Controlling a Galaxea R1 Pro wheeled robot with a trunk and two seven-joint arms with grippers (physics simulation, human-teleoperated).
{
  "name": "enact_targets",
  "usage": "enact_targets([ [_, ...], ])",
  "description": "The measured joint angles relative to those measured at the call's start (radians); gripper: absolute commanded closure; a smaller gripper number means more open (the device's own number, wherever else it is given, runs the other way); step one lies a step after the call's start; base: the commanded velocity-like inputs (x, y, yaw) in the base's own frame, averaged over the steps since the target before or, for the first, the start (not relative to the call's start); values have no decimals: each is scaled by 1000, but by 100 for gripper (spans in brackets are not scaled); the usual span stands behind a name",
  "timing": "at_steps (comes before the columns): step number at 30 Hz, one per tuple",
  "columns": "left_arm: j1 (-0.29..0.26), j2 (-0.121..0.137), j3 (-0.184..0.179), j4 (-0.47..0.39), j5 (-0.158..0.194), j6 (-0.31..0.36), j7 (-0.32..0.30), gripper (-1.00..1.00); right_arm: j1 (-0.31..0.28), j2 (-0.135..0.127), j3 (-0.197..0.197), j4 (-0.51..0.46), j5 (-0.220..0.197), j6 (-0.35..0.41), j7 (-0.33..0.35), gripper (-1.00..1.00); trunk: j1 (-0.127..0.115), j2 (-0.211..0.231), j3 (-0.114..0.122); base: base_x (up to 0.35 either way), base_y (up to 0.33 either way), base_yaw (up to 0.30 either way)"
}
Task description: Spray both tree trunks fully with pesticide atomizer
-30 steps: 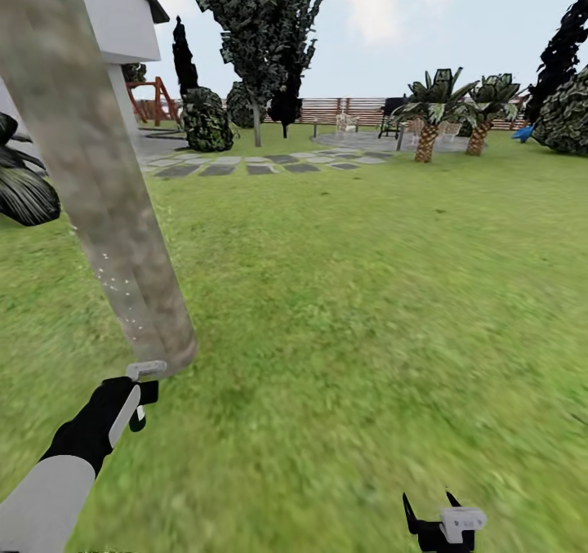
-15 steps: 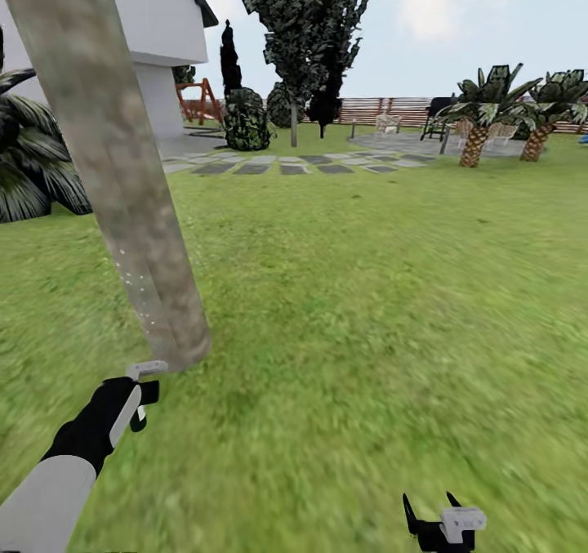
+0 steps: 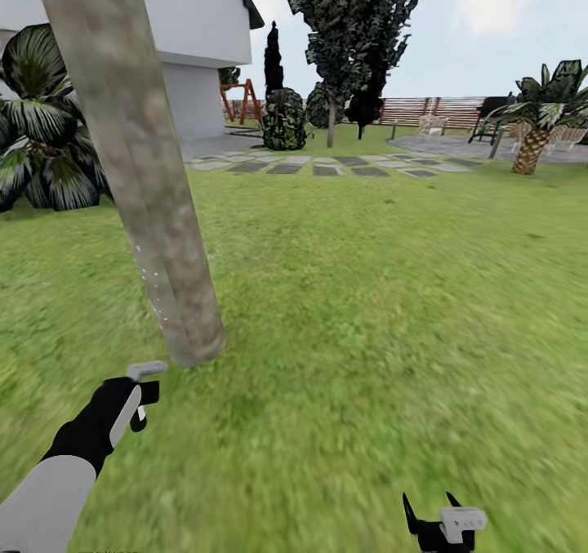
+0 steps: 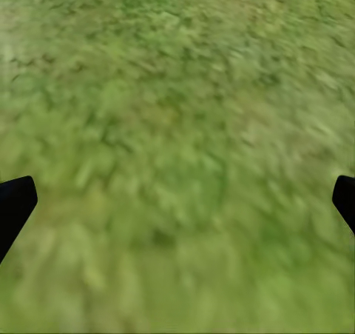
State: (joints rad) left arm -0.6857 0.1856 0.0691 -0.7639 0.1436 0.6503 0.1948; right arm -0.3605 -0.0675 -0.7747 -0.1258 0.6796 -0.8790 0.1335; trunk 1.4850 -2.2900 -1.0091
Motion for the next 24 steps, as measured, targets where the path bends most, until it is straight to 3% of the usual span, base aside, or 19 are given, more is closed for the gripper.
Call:
enact_targets([
  [16, 0, -12, 0, 0, 0, -2, 3, 100, 0, 0, 0, 0, 0, 0, 0, -100, 0, 0, 0, 129, -271, 279],
  [24, 0, -12, -4, -6, 0, -4, -6, 100, 0, 0, 0, 0, 0, 0, 0, -100, 0, 0, 0, 19, -228, 279],
])
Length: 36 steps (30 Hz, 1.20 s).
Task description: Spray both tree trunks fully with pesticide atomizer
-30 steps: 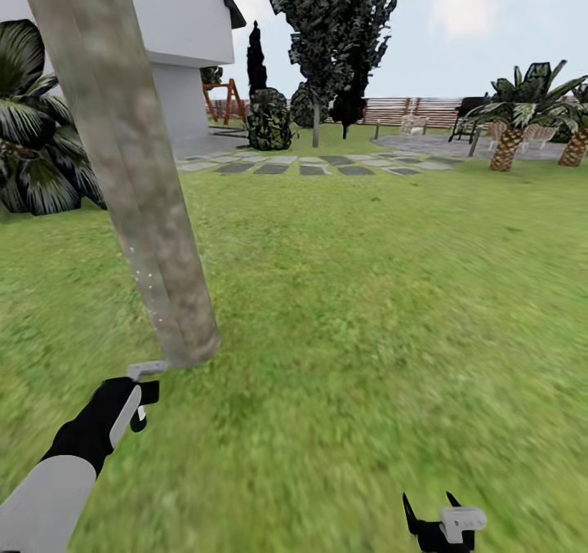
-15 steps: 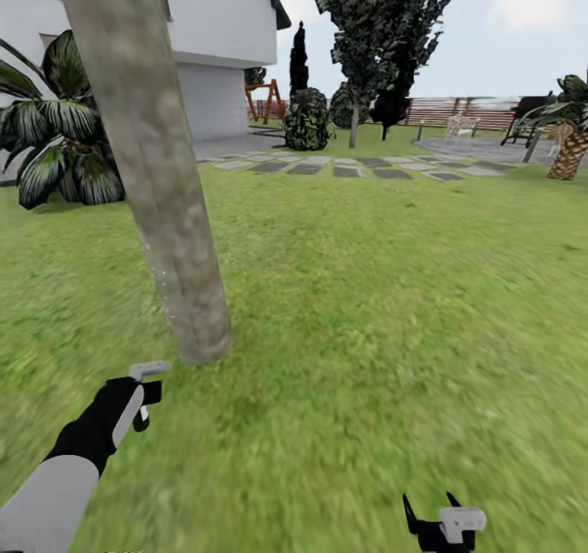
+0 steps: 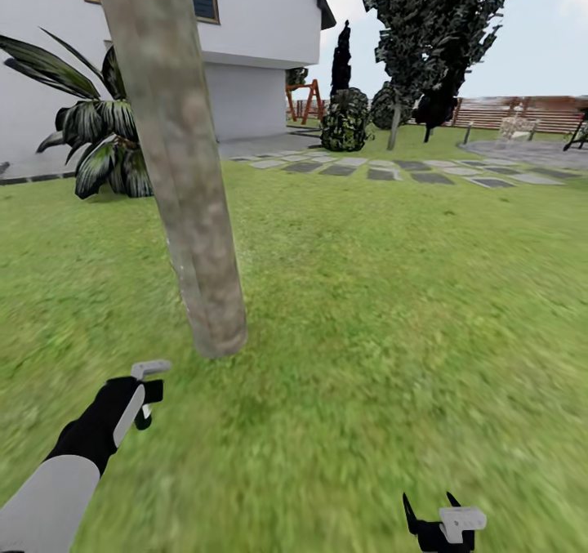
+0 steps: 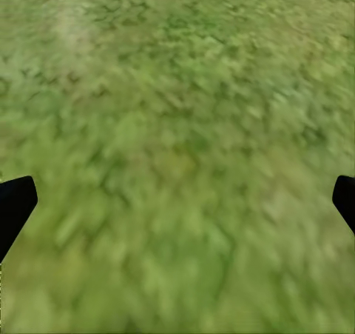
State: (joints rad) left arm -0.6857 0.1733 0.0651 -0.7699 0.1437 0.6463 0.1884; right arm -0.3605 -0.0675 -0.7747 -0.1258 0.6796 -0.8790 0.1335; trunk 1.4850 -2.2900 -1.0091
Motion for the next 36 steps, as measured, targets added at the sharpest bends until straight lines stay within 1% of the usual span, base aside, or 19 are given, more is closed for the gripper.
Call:
enact_targets([
  [4, -9, -3, -6, -10, 0, 0, -17, 100, 0, 0, 0, 0, -1, 0, 0, -100, 0, 0, 0, 0, -24, 138],
  [5, -12, -4, -12, -10, 2, 5, -36, 100, 0, 0, 0, 0, -1, 0, 0, -100, 0, 0, 0, 0, -4, 23],
  [7, -24, -15, -22, -12, 2, 13, -83, 100, 0, 0, 0, 0, -1, 0, 0, -100, 0, 0, 0, 0, -2, 11],
  [8, -47, -30, -25, -12, 3, 15, -105, 100, 0, 0, 0, 0, -1, 0, 0, -100, 0, 0, 0, 0, -1, 5],
  [9, -64, -41, -26, -11, -3, 17, -114, 100, 0, 0, 0, 0, 0, 0, 0, -100, 0, 0, 0, 0, 0, 2],
  [11, -100, -74, -31, -10, -5, 33, -122, 100, 0, 0, 0, 0, -1, 0, 0, -100, 0, 0, 0, 0, 0, 1],
  [12, -122, -85, -38, -9, -9, 53, -123, 100, 0, 0, 0, 0, -1, 0, 0, -100, 0, 0, 0, 0, 0, 0],
  [13, -132, -88, -39, -7, -16, 61, -122, 100, 0, 0, 0, 0, -1, 0, 0, -100, 0, 0, 0, 0, 0, 0],
  [14, -146, -90, -41, -5, -17, 67, -122, 100, 0, 0, 0, 0, -1, 0, 0, -100, 0, 0, 0, 0, 0, 0],
  [18, -203, -83, -42, 0, -19, 77, -123, 100, 0, 0, 0, -1, -1, 0, 0, -100, 0, 0, 1, 0, 0, -68],
  [19, -208, -82, -42, -2, -19, 85, -123, 100, 0, 0, 0, -1, -1, 0, 0, -100, 0, 0, 1, 0, 0, -51],
  [21, -212, -84, -42, -7, -14, 127, -126, 100, 0, 0, 0, -1, -1, 0, 0, -100, 0, 0, 1, 0, 0, -18],
  [22, -214, -93, -42, -12, -10, 152, -127, 100, 0, 0, 0, -1, -1, 0, 0, -100, 0, 0, 1, 0, 0, -5],
  [25, -216, -101, -42, -40, -13, 180, -129, 100, 0, 0, 0, -2, -1, 0, 0, -100, 0, 0, 1, 0, 0, -2],
  [27, -216, -101, -43, -47, -15, 212, -131, 100, 0, 0, 0, -2, -1, 0, 0, -100, 0, 0, 1, 0, 0, 0],
  [30, -216, -97, -44, -52, -16, 227, -132, 100, 0, 0, 0, -2, -2, 0, 0, -100, 0, 0, 1, 0, 0, 0],
  [32, -216, -97, -45, -81, -16, 229, -132, 100, 0, 0, -1, -2, -2, 0, 0, -100, 0, 0, 1, 0, 0, 0],
  [34, -218, -99, -46, -160, -13, 249, -132, 100, 0, 0, 0, -2, -2, 0, 0, -100, 0, 0, 1, 0, 0, 0],
  [36, -268, -101, -79, -170, -9, 306, -132, 100, 0, 0, -1, -2, -2, 0, 0, -100, 0, 0, 1, 0, 0, 0],
])
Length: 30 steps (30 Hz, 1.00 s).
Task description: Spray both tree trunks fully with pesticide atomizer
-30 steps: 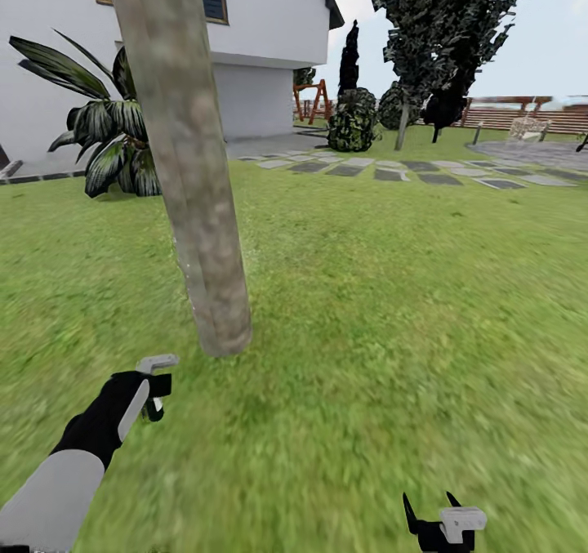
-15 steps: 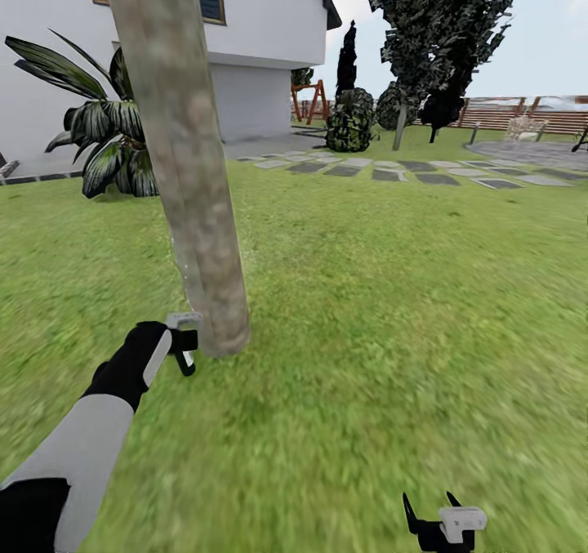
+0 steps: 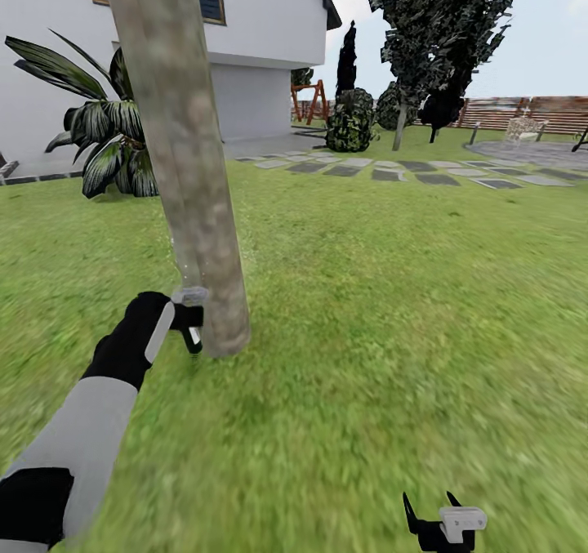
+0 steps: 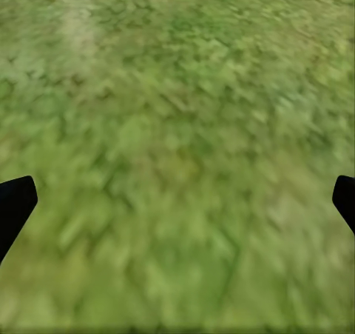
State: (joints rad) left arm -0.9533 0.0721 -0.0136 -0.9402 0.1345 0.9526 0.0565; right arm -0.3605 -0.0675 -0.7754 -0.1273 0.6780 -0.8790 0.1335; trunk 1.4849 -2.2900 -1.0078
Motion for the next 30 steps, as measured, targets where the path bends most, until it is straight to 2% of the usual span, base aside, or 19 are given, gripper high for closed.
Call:
enact_targets([
  [4, -83, 13, -18, 13, -2, 50, 0, 100, 0, 0, 1, 0, 0, 0, 0, -100, 0, 0, 0, 0, 0, 0],
  [12, -93, 15, -21, 15, 1, 56, 0, 100, 0, 0, 0, 0, 0, 0, 0, -100, 0, 0, 0, 12, 0, 0],
  [17, -104, 15, -21, 2, -4, 61, 0, 100, 0, 0, 0, 0, 0, 0, 0, -100, 0, 0, 0, 203, 0, 0],
  [18, -111, 15, -20, 1, -6, 61, 0, 100, 0, 0, 0, 0, 0, 0, 0, -100, 0, 0, 0, 36, 0, 0],
  [21, -178, 18, -20, 14, -5, 65, 0, 100, 0, 0, 1, 0, 0, 0, 0, -100, 0, 0, 0, 11, 0, 0],
  [23, -195, 19, -20, 16, -5, 69, 0, 100, 0, 0, 1, 0, 0, 0, 0, -100, 0, 0, 0, 2, 0, 0],
  [28, -201, 79, -19, 15, -13, 71, 0, 100, 0, 0, 1, 0, 1, 1, 0, -100, 0, 0, 0, 0, 0, 0],
  [30, -207, 89, -19, 10, -7, 71, 0, 100, 0, 0, 1, 0, 0, 0, 0, -100, 0, 0, 0, 0, 0, 0],
])
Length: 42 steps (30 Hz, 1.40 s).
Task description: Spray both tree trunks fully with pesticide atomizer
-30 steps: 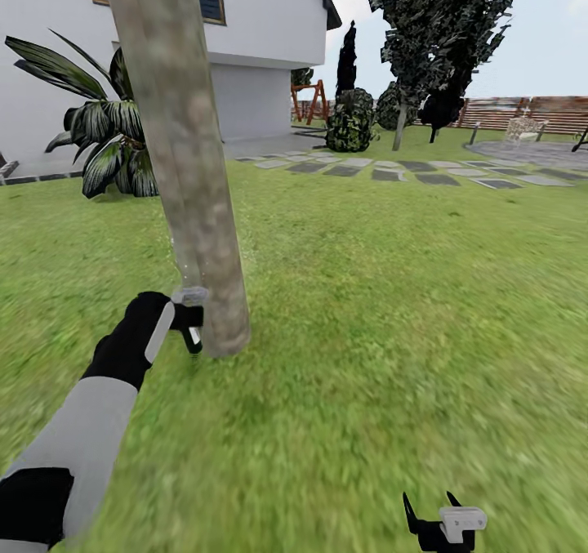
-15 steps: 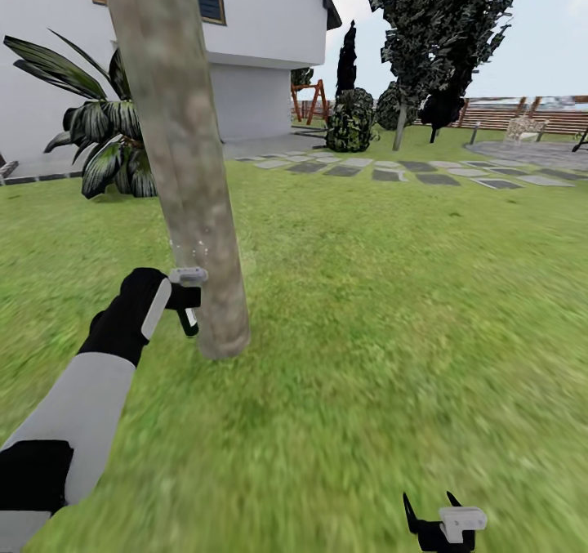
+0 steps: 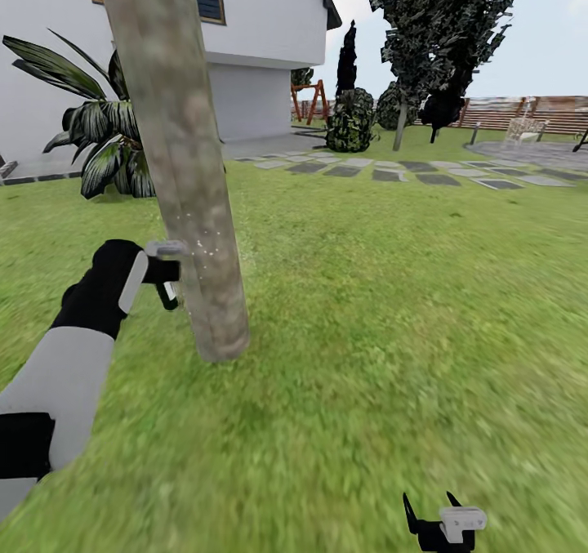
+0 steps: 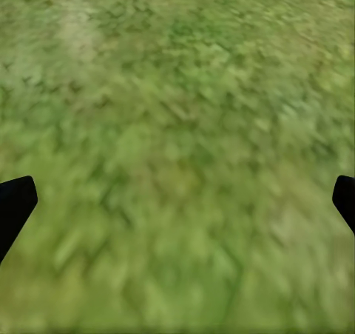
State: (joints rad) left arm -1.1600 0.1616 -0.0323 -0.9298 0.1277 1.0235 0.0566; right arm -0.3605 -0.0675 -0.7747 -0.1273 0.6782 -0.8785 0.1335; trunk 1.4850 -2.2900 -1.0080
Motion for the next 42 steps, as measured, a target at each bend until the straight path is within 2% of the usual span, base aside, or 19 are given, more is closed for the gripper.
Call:
enact_targets([
  [5, -29, -30, -1, -13, 11, 4, 0, 100, 0, 0, 0, 0, 1, 1, 0, -100, 0, 0, 0, 0, 0, 0],
  [8, -35, -20, 0, -13, 6, 4, 0, 100, 0, 0, 0, 0, 1, 1, 0, -100, 0, 0, 0, 0, 0, 0],
  [10, -56, 14, 4, -10, -1, 5, 0, 100, 0, 0, 0, 0, 1, 1, 0, -100, 0, 0, 0, 0, 0, 0],
  [12, -58, 24, 2, -11, 9, 5, 0, 100, 0, 0, 0, 0, 1, 1, 0, -100, 0, 0, 0, 0, 0, 0],
  [14, -55, 18, -8, -11, 15, 5, 0, 100, 0, 0, 0, 0, 1, 1, 0, -100, 0, 0, 0, 0, 0, 0],
  [17, -48, 13, -56, -12, 16, 6, 0, 100, 0, 0, 0, 0, 1, 1, 0, -100, 0, 0, 0, -63, 0, 0],
  [19, -49, 14, -68, -11, 14, 6, 0, 100, 0, 0, 0, 0, 1, 1, 0, -100, 0, 0, 0, -205, 0, 0],
  [22, -58, 11, -69, -12, 17, 6, 0, 100, 0, 0, 0, 0, 1, 1, 0, -100, 0, 0, 0, -47, 0, 0],
  [24, -68, -3, -69, -10, 21, 6, -1, 100, 0, 0, 0, 0, 0, 1, 0, -100, 0, 0, 0, -6, 0, 0],
  [27, -97, 9, -63, -1, 9, 6, -1, 100, 0, 0, 0, 0, 1, 1, 0, -100, 0, 0, 0, -1, 0, 0],
  [30, -113, 19, -64, 4, 14, 6, -2, 100, 0, 0, 0, 0, 1, 1, 0, -100, 0, 0, 0, 0, 0, 0],
  [33, -103, 26, -64, 8, 9, 6, -1, 100, 0, 0, 0, 0, 1, 1, 0, -100, 0, 0, 0, 0, 0, 0],
  [35, -96, 71, -68, 19, 0, 6, -1, 100, 0, 0, 0, 0, 1, 1, 0, -100, 0, 0, 0, 0, 0, 0],
  [36, -91, 82, -71, 21, 5, 6, -1, 100, 0, 0, 0, 0, 1, 1, 0, -100, 0, 0, 0, 0, 0, 0],
  [38, -68, 86, -73, 22, 12, 6, -1, 100, 0, 0, 0, 0, 1, 1, 0, -100, 0, 0, 0, 0, 0, 0],
  [40, -5, 82, -73, 22, 13, 4, -2, 100, 0, 0, 0, 0, 1, 1, 0, -100, 0, 0, 0, 0, 0, 0],
  [42, 25, 77, -89, 22, 15, 3, -3, 100, 0, 0, 0, 0, 1, 0, 0, -100, 0, 0, 0, 0, 0, 0],
])
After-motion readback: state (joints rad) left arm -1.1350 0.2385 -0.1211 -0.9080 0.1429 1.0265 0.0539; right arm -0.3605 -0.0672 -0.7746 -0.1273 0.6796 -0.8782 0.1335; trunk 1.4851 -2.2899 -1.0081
